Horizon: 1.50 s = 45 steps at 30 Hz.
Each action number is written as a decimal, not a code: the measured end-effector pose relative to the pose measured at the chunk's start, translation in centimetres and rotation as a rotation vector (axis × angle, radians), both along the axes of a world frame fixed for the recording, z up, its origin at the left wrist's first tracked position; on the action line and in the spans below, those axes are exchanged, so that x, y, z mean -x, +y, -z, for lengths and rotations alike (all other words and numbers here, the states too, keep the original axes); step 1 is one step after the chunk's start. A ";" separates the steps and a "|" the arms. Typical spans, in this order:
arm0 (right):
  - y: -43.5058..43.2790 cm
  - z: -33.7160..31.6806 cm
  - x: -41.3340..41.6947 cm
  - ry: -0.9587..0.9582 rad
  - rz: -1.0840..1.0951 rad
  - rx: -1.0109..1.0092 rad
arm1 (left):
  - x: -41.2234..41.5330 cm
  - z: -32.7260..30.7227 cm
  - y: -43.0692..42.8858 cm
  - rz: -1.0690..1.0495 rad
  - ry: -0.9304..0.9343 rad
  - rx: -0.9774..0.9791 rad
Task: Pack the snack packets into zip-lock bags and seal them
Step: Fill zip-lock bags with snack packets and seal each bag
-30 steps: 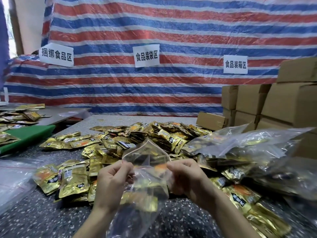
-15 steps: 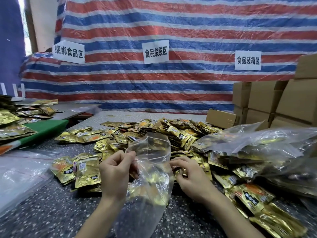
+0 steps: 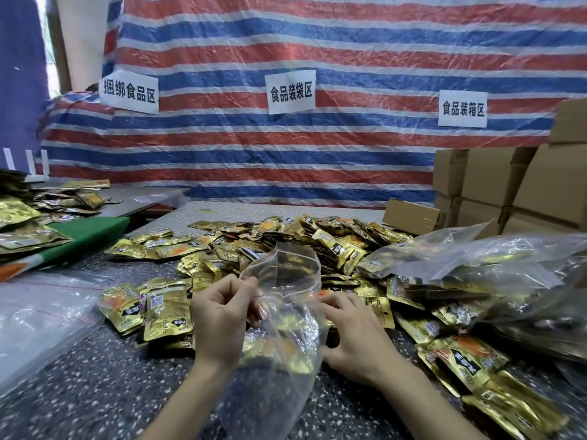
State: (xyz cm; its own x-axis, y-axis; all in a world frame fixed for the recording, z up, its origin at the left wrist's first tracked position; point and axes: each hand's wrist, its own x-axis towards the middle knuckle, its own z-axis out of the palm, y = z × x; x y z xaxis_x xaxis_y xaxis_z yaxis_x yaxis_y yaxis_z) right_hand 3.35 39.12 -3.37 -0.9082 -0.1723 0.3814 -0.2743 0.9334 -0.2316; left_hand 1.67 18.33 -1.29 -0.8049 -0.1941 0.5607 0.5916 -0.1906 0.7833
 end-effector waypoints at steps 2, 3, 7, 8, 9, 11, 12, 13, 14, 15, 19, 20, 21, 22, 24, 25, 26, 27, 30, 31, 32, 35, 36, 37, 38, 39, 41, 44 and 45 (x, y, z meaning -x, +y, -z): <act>-0.4 0.2 0.0 -0.003 0.046 -0.049 | 0.0 0.1 0.1 -0.004 0.008 0.024; -0.6 0.3 0.0 -0.018 0.065 -0.056 | 0.0 0.1 0.1 -0.006 0.011 0.037; -0.7 0.3 0.1 -0.031 0.073 -0.023 | -0.3 0.2 0.3 -0.015 0.037 0.090; -0.6 0.1 0.1 -0.018 0.069 -0.019 | -0.4 0.2 0.4 -0.016 0.047 0.098; -0.4 -0.1 0.1 -0.019 0.064 -0.017 | -0.4 0.2 0.4 -0.015 0.058 0.106; 0.1 -0.7 0.0 -0.073 0.025 0.019 | -0.3 0.3 0.4 -0.010 0.076 0.129; 0.4 -1.0 -0.2 -0.134 -0.011 0.091 | -0.2 0.4 0.4 -0.008 0.081 0.138; 0.7 -1.5 -0.5 -0.201 -0.050 0.191 | -0.2 0.5 0.4 -0.009 0.083 0.143; 1.1 -1.9 -0.8 -0.248 -0.086 0.291 | -0.1 0.5 0.4 -0.014 0.084 0.145; 1.5 -2.3 -1.1 -0.260 -0.115 0.380 | -0.2 0.5 0.4 -0.021 0.084 0.145; 2.4 -3.6 -1.6 -0.108 -0.061 0.644 | -0.2 0.4 0.5 -0.016 0.067 0.117; 2.4 -3.7 -1.6 -0.061 -0.027 0.695 | -0.3 0.4 0.5 -0.020 0.068 0.115; 2.5 -3.8 -1.6 -0.018 0.000 0.752 | -0.3 0.5 0.6 -0.030 0.069 0.114; 2.5 -3.9 -1.6 0.017 0.019 0.815 | -0.3 0.5 0.7 -0.042 0.069 0.112; 2.5 -4.1 -1.6 0.075 0.043 0.929 | -0.3 0.6 0.8 -0.070 0.070 0.103; 2.5 -4.3 -1.7 0.105 0.051 0.981 | -0.3 0.6 0.8 -0.085 0.071 0.102; 2.5 -4.5 -1.7 0.134 0.062 1.031 | -0.3 0.6 0.8 -0.097 0.072 0.106; 2.6 -4.6 -1.7 0.163 0.070 1.079 | -0.3 0.6 0.9 -0.106 0.071 0.110; 2.3 -5.1 -1.9 0.222 0.108 1.284 | -0.3 0.6 1.0 -0.126 0.065 0.133; 2.2 -5.4 -1.9 0.246 0.128 1.375 | -0.3 0.6 1.0 -0.136 0.063 0.148; 2.3 -5.7 -2.0 0.272 0.147 1.469 | -0.3 0.5 1.0 -0.142 0.059 0.165; 2.0 -6.9 -2.1 0.317 0.140 1.657 | -0.5 0.4 1.1 -0.140 0.041 0.211; 1.7 -7.4 -2.2 0.313 0.130 1.671 | -0.6 0.4 1.1 -0.134 0.033 0.227; 1.3 -7.8 -2.1 0.306 0.113 1.656 | -0.8 0.4 1.2 -0.127 0.026 0.243; 0.8 -8.3 -2.0 0.295 0.091 1.618 | -0.8 0.4 1.3 -0.117 0.024 0.258; 0.2 -8.7 -1.9 0.287 0.068 1.558 | -0.9 0.4 1.4 -0.103 0.026 0.268; -1.1 -9.2 -1.9 0.257 0.026 1.371 | -1.0 0.5 1.7 -0.060 0.034 0.273; -3.1 -9.2 -2.2 0.190 0.000 0.997 | -1.3 0.4 1.9 -0.003 0.036 0.238; -3.6 -9.1 -2.3 0.182 0.024 0.877 | -1.3 0.4 1.8 0.000 0.031 0.221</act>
